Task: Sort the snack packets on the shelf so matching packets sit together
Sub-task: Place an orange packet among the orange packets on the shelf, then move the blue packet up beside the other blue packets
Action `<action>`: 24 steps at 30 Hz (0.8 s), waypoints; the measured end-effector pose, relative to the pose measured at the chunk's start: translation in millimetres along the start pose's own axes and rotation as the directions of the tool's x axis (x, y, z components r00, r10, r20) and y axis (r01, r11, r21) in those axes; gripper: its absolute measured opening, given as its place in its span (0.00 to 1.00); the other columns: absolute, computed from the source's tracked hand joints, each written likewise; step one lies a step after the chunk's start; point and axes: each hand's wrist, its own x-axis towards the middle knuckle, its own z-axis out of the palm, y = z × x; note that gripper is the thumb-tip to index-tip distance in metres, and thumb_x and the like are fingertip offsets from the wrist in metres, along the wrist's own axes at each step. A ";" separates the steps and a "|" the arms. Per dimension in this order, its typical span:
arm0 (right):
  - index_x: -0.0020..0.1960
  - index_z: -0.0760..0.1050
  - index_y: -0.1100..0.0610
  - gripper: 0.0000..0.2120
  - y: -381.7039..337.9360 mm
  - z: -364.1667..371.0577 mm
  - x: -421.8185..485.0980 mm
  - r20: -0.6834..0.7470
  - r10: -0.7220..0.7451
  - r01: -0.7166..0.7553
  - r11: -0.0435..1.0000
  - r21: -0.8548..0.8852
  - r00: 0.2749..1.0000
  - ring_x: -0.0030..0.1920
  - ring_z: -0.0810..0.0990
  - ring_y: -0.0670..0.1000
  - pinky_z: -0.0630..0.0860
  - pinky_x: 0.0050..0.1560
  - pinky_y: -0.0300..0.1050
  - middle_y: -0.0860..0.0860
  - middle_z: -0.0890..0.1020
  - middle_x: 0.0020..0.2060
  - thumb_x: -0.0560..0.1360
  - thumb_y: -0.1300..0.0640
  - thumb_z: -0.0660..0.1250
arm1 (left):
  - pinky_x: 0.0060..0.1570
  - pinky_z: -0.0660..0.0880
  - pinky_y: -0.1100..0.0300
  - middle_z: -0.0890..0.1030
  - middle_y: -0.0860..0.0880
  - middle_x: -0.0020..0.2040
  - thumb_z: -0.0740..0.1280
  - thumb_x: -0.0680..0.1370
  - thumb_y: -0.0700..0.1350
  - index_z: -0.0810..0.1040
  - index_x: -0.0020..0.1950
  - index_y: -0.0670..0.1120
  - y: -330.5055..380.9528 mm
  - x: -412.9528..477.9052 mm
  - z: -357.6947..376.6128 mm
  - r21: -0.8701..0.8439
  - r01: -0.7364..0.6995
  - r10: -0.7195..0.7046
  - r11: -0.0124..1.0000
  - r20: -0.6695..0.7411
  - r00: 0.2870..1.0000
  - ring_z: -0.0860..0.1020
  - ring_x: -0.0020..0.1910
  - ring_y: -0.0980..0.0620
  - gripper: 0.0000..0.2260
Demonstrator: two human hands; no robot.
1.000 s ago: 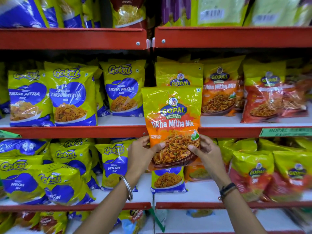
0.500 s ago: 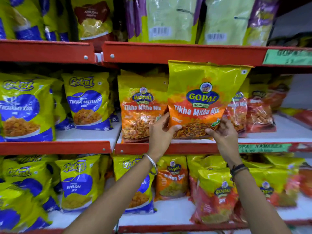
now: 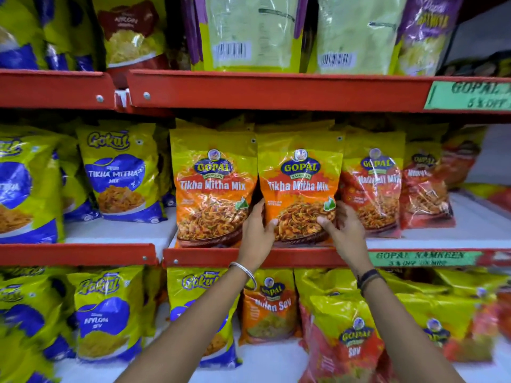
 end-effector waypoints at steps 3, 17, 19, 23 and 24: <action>0.64 0.70 0.61 0.22 -8.8 10.6 -31.4 -0.258 -0.154 0.127 0.985 -0.118 0.954 0.61 0.69 0.45 0.64 0.63 0.33 0.57 0.74 0.61 0.73 0.59 0.71 | 0.61 0.72 0.62 0.73 0.52 0.63 0.63 0.76 0.36 0.66 0.70 0.45 -0.5 -19.6 -9.3 -0.021 -0.051 0.050 0.998 -0.072 0.996 0.72 0.54 0.73 0.22; 0.61 0.70 0.58 0.21 100.4 183.3 -193.3 0.378 0.249 -0.246 0.968 -0.057 0.892 0.59 0.77 0.57 0.75 0.60 0.55 0.54 0.76 0.57 0.71 0.53 0.71 | 0.74 0.57 0.48 0.62 0.38 0.71 0.64 0.67 0.39 0.58 0.71 0.38 -180.5 -160.0 -113.1 0.101 0.456 -0.422 0.884 -0.246 0.873 0.61 0.72 0.39 0.34; 0.68 0.65 0.61 0.34 115.7 206.9 -198.6 0.466 0.363 -0.374 0.925 -0.073 0.807 0.66 0.72 0.55 0.71 0.65 0.49 0.52 0.72 0.64 0.69 0.54 0.76 | 0.71 0.50 0.62 0.57 0.35 0.74 0.69 0.69 0.35 0.54 0.72 0.35 -200.7 -166.5 -123.3 0.105 0.596 -0.575 0.796 -0.175 0.799 0.56 0.75 0.39 0.37; 0.70 0.64 0.58 0.34 126.1 229.9 -198.8 0.534 0.398 -0.463 0.886 -0.012 0.746 0.62 0.76 0.51 0.76 0.61 0.44 0.52 0.76 0.64 0.68 0.63 0.75 | 0.72 0.59 0.48 0.62 0.37 0.73 0.73 0.68 0.39 0.55 0.73 0.36 -238.4 -178.3 -136.9 0.086 0.651 -0.654 0.754 0.006 0.757 0.62 0.73 0.40 0.39; 0.71 0.64 0.57 0.34 126.8 231.0 -196.7 0.526 0.424 -0.499 0.867 0.002 0.738 0.63 0.76 0.52 0.76 0.61 0.48 0.53 0.76 0.64 0.69 0.63 0.75 | 0.69 0.66 0.47 0.66 0.39 0.71 0.74 0.67 0.41 0.58 0.72 0.38 -244.2 -179.3 -137.7 0.048 0.663 -0.665 0.747 0.038 0.746 0.67 0.69 0.44 0.38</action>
